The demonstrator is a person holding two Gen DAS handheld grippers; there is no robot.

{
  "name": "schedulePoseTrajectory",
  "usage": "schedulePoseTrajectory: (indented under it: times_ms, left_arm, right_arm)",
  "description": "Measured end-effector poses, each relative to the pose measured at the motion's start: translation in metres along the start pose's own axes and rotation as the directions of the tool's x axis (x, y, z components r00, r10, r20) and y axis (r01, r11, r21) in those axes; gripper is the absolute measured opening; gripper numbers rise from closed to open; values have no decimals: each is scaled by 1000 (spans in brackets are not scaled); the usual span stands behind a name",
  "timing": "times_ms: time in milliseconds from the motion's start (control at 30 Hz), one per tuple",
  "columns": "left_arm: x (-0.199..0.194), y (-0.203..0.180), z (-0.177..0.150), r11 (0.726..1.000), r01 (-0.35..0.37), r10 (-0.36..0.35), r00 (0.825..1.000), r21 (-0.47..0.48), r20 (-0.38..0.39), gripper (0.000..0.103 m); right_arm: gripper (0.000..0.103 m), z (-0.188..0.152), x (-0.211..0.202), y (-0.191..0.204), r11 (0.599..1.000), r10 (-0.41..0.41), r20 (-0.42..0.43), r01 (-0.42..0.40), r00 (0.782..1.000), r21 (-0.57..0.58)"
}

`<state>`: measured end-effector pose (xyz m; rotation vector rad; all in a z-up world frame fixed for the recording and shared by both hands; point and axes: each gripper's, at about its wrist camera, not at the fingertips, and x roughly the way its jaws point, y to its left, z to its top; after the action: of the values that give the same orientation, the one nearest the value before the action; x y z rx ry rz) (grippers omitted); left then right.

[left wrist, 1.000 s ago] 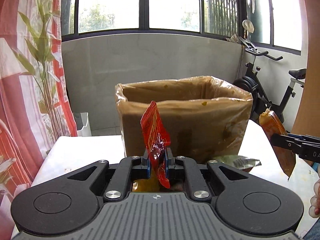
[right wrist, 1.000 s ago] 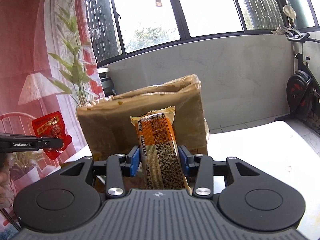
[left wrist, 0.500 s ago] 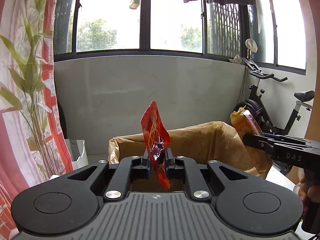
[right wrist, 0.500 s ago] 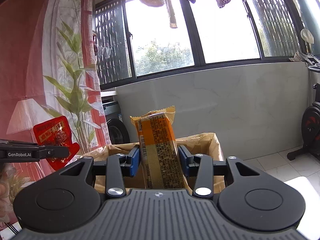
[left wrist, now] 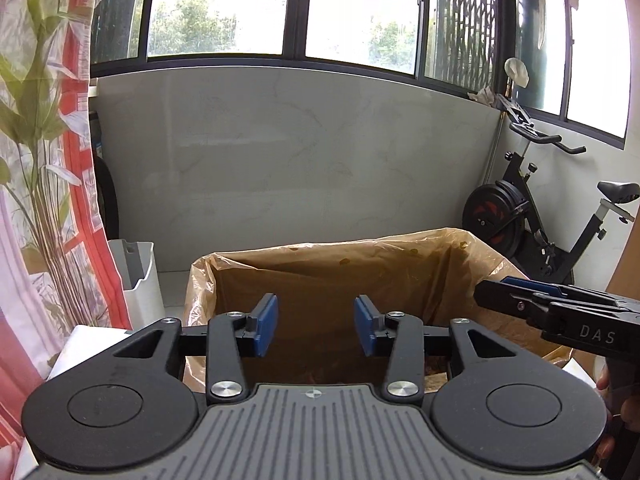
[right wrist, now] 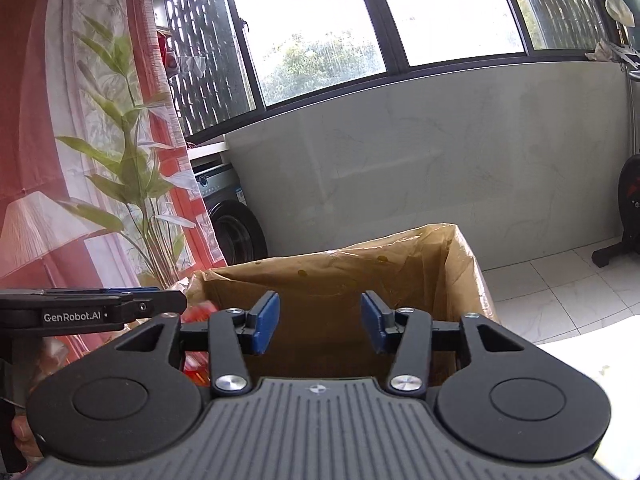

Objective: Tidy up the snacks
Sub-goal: 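Move both tools back from the box to the snack pile, then grasp the orange chip bag with the right tool while the left tool grasps the yellow bag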

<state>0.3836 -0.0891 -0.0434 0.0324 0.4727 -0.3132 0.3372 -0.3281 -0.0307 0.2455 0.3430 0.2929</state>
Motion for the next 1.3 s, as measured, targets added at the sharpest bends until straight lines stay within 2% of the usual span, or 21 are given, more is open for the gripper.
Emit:
schedulePoseTrajectory:
  times_ms: [200,400,567,733,867,1067,1100,1167,1300]
  left_arm:
    - [-38,11,0,1000,-9,10,1000,-24,21,48]
    - [-77,28,-13,997,-44,46,999,-61,16,50]
    - [-106,44,-39,993,-75,76,997,-96,2,55]
    - [-118,55,-72,984,-106,103,994,-140,-33,55]
    - [-121,59,-99,975,-110,100,993,-195,-63,55]
    - [-120,60,-135,966,-167,143,981,-198,-129,55]
    - [-120,62,-139,963,-176,150,979,-205,-137,55]
    - [-120,67,-145,954,-183,151,977,-236,-148,55]
    - [-119,74,-152,938,-181,138,977,-295,-161,55]
  right_arm:
    - [51,-4,-35,5,1000,-10,28,9,1000,19]
    - [51,-23,-69,12,999,-40,30,38,999,39]
    - [51,-47,-92,17,997,-68,10,68,998,43]
    - [51,-73,-108,20,994,-93,-38,95,995,52]
    - [58,-95,-117,21,993,-109,-71,113,991,44]
    - [71,-136,-122,14,984,-151,-168,164,974,71]
    - [73,-144,-122,13,981,-160,-192,177,968,77]
    - [83,-155,-120,11,975,-182,-236,206,954,79]
    - [86,-170,-114,8,969,-192,-311,231,931,92]
